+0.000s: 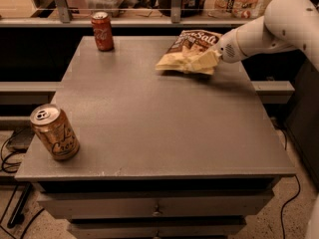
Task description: Move brown chip bag near orange can
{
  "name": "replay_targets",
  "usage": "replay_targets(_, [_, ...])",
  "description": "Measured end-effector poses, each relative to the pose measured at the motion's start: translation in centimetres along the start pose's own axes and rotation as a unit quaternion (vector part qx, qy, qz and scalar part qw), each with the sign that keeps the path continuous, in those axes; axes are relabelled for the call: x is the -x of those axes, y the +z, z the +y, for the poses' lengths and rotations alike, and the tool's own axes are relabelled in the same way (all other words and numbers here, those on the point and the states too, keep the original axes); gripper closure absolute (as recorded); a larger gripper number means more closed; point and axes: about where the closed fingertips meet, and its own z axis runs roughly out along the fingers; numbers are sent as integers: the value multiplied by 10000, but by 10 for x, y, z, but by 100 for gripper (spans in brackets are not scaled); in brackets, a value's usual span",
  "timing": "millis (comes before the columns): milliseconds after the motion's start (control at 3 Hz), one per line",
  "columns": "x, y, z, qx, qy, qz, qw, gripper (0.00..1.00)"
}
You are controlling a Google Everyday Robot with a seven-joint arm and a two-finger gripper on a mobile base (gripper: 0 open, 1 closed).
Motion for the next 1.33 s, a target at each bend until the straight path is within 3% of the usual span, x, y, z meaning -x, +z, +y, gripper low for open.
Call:
replay_targets(667, [8,1,4,18,-109,34,9999,88])
replay_targets(1000, [29,-14,28,92,-564,38,9984,100])
replay_targets(1333, [58,-38,74,269,-1292,-35,9913,100])
